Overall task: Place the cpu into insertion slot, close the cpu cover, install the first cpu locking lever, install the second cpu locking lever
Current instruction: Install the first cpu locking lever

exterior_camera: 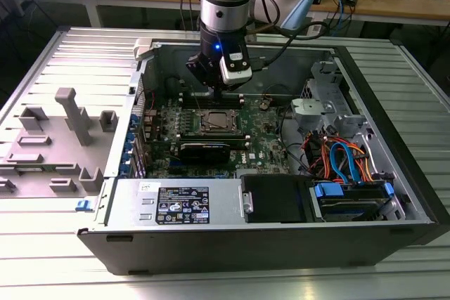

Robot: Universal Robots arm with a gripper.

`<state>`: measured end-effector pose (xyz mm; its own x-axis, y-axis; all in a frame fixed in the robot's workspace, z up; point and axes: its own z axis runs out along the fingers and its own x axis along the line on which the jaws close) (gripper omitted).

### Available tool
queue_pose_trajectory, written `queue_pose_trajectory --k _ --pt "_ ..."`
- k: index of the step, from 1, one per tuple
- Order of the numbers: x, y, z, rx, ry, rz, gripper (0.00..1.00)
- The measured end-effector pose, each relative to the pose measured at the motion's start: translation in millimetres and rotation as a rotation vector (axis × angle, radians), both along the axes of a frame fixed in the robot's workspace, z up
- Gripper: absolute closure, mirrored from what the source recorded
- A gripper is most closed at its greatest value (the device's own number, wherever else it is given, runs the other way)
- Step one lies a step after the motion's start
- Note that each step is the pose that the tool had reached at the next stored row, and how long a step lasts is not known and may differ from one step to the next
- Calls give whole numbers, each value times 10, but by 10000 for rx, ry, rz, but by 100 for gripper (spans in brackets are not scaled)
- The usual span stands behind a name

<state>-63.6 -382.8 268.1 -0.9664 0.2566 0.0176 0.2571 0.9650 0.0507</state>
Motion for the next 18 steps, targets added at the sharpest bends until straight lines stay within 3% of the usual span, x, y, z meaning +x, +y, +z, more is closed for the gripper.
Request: queue_pose_trajectory --k 9,11,13,14,16,17,18 --pt "-29 0 -1 1 0 97 89" --pt "-34 0 -1 -2 1 412 89" --pt "-35 0 -7 -2 -24 999 89" --pt "-36 0 -11 -13 -231 1125 89" --pt "-38 0 -13 -28 -465 1175 89" --pt "-38 0 -17 -25 -511 1356 89" --pt "-39 0 -19 -23 -512 1540 89"
